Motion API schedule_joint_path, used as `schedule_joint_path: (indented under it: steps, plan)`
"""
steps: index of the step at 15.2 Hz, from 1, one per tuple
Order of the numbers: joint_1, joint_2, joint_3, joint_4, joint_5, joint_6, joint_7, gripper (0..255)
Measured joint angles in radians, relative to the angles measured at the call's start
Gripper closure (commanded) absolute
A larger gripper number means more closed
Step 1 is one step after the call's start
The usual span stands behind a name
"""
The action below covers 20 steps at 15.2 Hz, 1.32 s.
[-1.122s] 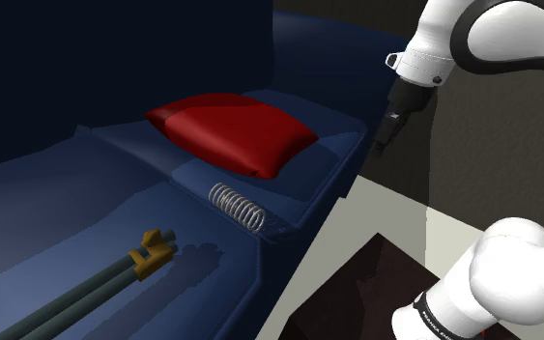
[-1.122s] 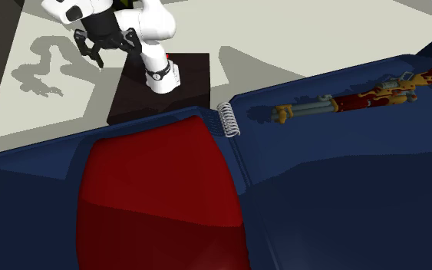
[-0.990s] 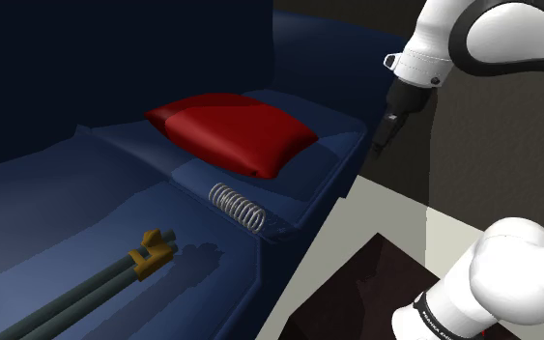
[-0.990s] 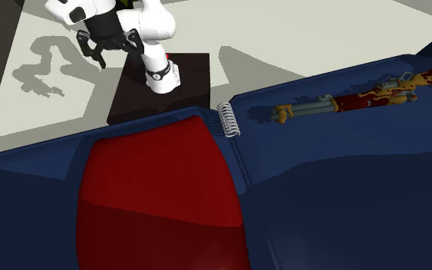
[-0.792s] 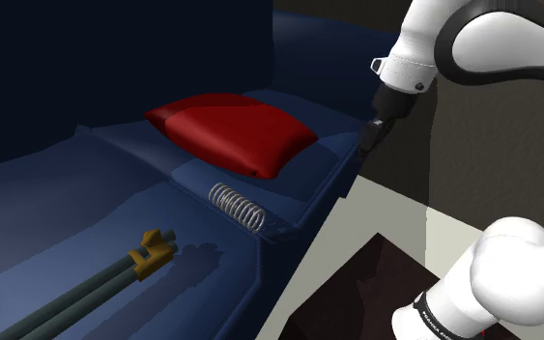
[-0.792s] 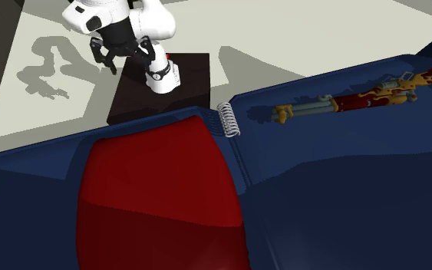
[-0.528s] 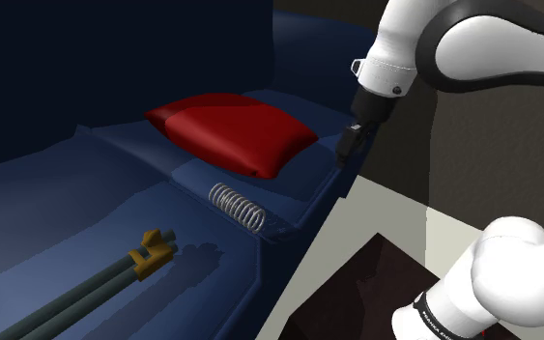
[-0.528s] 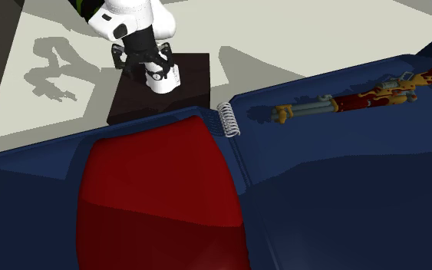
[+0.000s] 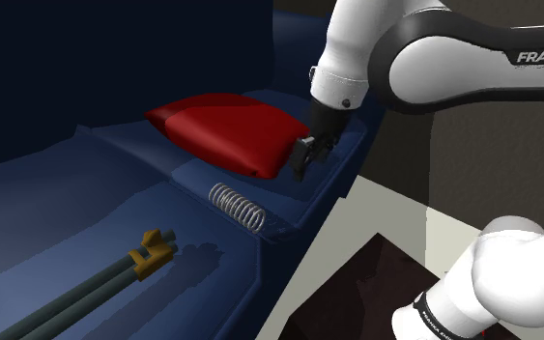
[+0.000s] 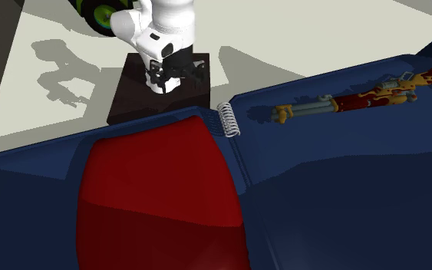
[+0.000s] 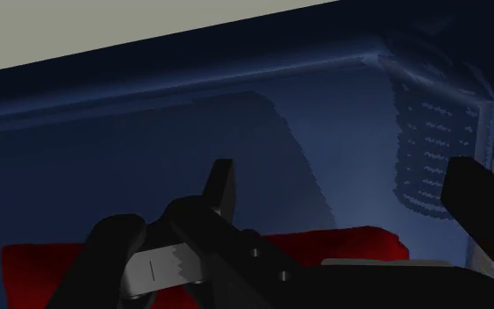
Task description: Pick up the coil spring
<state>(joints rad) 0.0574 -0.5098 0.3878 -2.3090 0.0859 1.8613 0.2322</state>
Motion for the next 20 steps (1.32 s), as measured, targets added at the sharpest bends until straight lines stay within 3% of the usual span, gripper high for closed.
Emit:
schedule_joint_path:
  steps: [6, 12, 19, 20]
  plan:
    - [-0.006, 0.189, 0.135, 0.125, -0.045, 0.07, 0.167, 0]
    - [-0.006, 0.403, 0.25, 0.283, -0.163, 0.099, 0.35, 0]
    - [-0.004, 0.444, 0.262, 0.229, -0.194, 0.186, 0.387, 0]
    - [-0.004, 0.445, 0.262, 0.224, -0.195, 0.192, 0.388, 255]
